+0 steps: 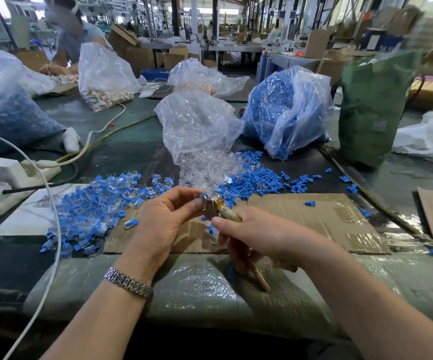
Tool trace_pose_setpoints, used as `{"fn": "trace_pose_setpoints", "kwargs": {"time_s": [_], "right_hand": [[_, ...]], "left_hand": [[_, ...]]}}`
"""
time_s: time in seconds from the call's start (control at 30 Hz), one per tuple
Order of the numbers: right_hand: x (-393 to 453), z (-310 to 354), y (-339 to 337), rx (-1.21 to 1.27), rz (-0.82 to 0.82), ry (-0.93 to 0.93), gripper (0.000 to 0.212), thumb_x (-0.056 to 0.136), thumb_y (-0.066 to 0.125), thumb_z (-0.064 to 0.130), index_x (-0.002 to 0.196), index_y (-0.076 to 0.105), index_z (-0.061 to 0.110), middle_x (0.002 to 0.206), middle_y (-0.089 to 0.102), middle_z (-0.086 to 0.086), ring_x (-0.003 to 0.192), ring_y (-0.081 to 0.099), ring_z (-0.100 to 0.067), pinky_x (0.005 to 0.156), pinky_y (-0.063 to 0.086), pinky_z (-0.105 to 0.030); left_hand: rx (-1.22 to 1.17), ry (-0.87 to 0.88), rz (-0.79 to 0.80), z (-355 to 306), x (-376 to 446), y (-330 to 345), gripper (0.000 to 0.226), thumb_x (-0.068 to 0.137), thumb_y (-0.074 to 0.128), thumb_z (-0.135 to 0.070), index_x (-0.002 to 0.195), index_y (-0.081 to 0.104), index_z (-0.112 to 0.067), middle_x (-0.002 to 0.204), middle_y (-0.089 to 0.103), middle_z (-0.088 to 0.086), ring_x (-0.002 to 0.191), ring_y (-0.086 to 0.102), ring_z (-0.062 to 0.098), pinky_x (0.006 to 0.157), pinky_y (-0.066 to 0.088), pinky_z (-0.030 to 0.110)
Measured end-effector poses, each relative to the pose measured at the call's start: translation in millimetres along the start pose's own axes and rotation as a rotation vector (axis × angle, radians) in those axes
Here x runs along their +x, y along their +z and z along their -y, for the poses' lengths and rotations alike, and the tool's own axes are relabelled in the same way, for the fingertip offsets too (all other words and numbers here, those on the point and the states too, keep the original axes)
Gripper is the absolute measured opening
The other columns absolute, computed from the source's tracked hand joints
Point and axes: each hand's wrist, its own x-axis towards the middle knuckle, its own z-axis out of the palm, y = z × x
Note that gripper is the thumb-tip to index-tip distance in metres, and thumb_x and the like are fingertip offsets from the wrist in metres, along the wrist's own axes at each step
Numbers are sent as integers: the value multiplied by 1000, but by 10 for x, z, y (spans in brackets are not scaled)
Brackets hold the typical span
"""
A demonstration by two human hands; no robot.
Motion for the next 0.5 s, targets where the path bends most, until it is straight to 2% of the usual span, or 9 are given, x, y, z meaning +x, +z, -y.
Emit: {"fn": "trace_pose_setpoints", "kwargs": {"time_s": [0.1,0.17,0.23,0.3,0.37,0.43,0.5], "right_hand": [[-84,-73,-197,133,41,15,44,97,57,51,103,63,7,76,73,-6,74,74,-28,76,63,-45],[-87,-149,-359,-6,-94,-2,45,91,63,56,97,63,11,80,72,-6,70,71,-22,74,62,-44],[-19,-256,-492,-269,-288,20,45,87,65,61,88,63,16,77,67,-3,67,62,-17,64,52,-37],[92,-394,-557,-440,-414,79,43,87,66,58,83,61,16,76,63,-2,66,56,-15,56,40,-32],[204,-527,-559,-537,-479,167,43,88,67,57,87,59,15,86,64,-5,72,54,-16,56,38,-33],[291,-634,-545,-586,-515,217,47,89,65,60,95,57,14,103,63,-8,85,50,-17,65,40,-35],[347,-688,-521,-624,-542,249,54,88,60,66,108,58,15,118,58,-11,101,48,-24,79,44,-39]], "left_hand": [[3,68,-107,32,24,-49,17,86,72,-13,98,76,-25,98,76,4,96,73,21,82,60,26],[272,136,-245,66,22,-90,21,95,68,-13,103,71,-31,97,71,-2,89,70,9,76,57,19],[622,196,-437,71,18,-106,24,96,64,-11,108,69,-31,105,63,-4,90,63,2,75,54,16],[818,181,-645,56,45,-112,32,93,60,-4,115,68,-26,117,55,1,107,57,13,89,47,26],[938,175,-769,25,57,-109,40,90,59,-1,124,67,-20,123,49,8,119,48,27,104,37,39],[968,257,-677,9,31,-53,36,89,60,0,120,68,-17,118,53,7,112,53,25,103,42,39],[945,339,-431,7,-30,47,22,93,63,-4,107,71,-18,103,60,-4,90,58,1,84,51,20]]}}
